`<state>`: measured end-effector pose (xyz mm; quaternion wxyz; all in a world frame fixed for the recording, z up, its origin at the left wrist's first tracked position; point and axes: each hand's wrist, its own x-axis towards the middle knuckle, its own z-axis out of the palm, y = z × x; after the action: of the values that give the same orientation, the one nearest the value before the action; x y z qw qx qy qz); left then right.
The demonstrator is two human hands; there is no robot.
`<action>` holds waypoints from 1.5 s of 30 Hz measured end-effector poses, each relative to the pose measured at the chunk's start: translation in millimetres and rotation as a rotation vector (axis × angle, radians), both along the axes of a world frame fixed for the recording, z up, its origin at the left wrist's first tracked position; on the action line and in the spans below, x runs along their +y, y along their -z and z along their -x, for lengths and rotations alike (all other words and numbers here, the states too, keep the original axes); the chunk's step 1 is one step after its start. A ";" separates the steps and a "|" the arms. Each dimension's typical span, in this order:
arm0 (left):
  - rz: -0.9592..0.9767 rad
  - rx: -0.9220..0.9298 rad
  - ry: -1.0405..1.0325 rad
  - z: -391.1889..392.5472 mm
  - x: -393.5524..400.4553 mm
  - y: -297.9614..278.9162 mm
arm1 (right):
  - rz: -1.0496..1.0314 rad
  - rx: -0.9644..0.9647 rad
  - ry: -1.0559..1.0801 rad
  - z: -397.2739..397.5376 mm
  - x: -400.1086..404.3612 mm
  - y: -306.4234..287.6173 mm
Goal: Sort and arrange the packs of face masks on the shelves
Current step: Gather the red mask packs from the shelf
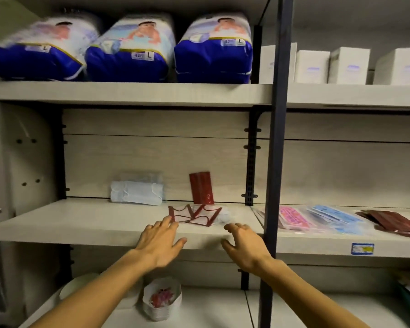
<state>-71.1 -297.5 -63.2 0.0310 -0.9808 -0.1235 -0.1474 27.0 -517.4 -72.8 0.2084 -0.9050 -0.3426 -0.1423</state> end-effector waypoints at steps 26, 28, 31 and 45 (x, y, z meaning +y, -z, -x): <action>0.221 0.147 0.028 -207.0 107.3 4.8 | 0.003 0.306 0.222 -197.3 135.2 8.2; 0.217 0.057 0.071 -205.2 116.6 3.1 | -0.091 0.336 0.202 -196.0 137.2 5.1; 0.073 -0.049 0.159 -194.9 125.5 3.6 | -0.212 0.295 0.173 -191.7 139.1 1.9; 0.115 -0.350 -0.106 -139.4 130.2 -21.5 | -0.738 0.287 0.130 -145.9 101.1 -22.0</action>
<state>68.2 -167.4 -41.6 -0.0392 -0.9326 -0.1865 -0.3065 173.0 -416.4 -50.8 0.5557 -0.7997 -0.1779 -0.1411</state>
